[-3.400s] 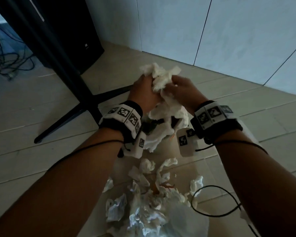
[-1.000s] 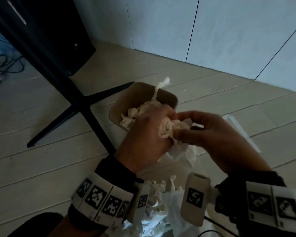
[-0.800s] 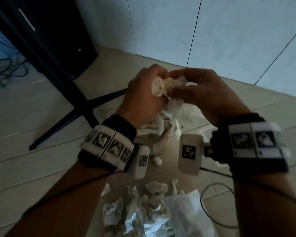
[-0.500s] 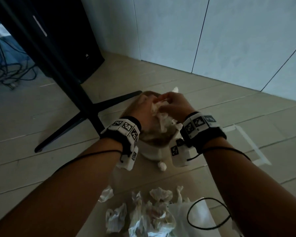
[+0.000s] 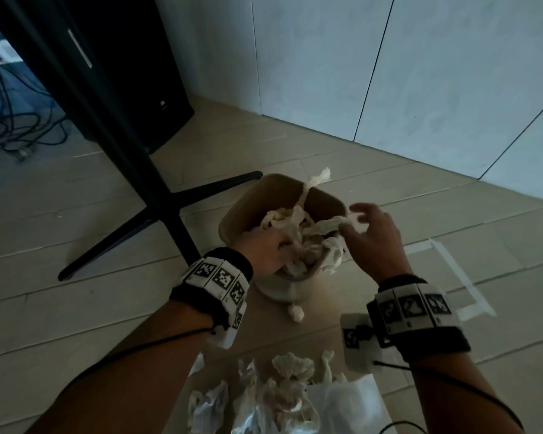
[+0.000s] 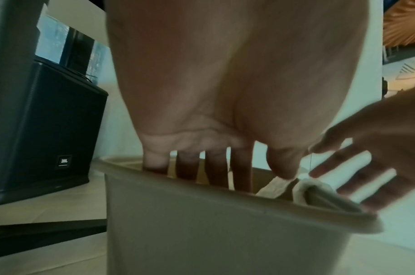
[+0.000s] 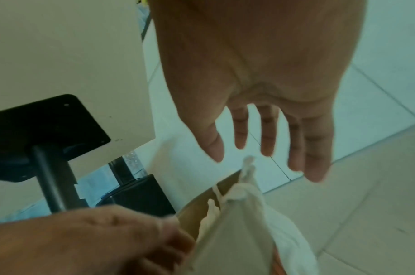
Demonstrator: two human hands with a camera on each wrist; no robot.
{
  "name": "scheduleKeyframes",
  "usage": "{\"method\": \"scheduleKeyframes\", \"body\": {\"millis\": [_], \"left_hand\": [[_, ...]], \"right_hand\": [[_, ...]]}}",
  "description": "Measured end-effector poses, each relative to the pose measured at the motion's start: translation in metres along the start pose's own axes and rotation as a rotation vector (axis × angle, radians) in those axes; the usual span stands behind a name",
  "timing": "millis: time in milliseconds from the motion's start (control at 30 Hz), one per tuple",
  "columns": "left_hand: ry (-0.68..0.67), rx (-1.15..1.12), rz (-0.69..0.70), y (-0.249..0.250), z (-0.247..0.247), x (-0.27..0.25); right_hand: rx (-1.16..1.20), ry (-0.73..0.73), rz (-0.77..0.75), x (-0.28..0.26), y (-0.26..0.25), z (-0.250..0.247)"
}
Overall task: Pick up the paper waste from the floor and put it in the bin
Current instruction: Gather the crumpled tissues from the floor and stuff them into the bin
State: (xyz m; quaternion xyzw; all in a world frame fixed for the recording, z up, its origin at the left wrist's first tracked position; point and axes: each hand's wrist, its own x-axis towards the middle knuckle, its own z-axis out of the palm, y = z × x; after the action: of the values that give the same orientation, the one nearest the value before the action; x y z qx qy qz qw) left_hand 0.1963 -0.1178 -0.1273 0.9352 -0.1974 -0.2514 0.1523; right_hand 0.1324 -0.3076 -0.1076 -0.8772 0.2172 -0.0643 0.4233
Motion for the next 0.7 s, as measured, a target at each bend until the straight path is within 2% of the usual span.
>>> {"method": "scheduleKeyframes", "body": {"millis": [100,200,300,367,433,533,600,700], "left_hand": [[0.228,-0.173,0.108,0.006,0.004,-0.024],[0.551,-0.179,0.275,0.001,0.023,-0.045],[0.832,-0.332,0.189,-0.016,0.054,-0.066],[0.921,-0.415,0.058,-0.03,0.083,-0.079],[0.891,-0.406,-0.075,-0.048,0.115,-0.086],[0.643,-0.372,-0.347,-0.082,0.159,-0.09],[0.493,-0.345,-0.537,-0.102,0.178,-0.094],[0.371,-0.375,-0.773,-0.121,0.192,-0.101]], "right_hand": [[0.014,-0.17,0.148,-0.003,0.019,0.006],[0.241,-0.19,0.264,-0.003,0.024,0.008],[0.287,-0.149,0.284,-0.003,0.022,0.004],[0.314,-0.198,0.315,-0.001,0.019,0.002],[0.337,-0.317,0.393,0.0,0.015,0.002],[0.348,-0.4,0.436,-0.004,0.012,0.007],[0.321,-0.329,0.362,-0.009,0.01,0.006],[0.152,-0.17,0.144,-0.01,-0.004,-0.004]]}}
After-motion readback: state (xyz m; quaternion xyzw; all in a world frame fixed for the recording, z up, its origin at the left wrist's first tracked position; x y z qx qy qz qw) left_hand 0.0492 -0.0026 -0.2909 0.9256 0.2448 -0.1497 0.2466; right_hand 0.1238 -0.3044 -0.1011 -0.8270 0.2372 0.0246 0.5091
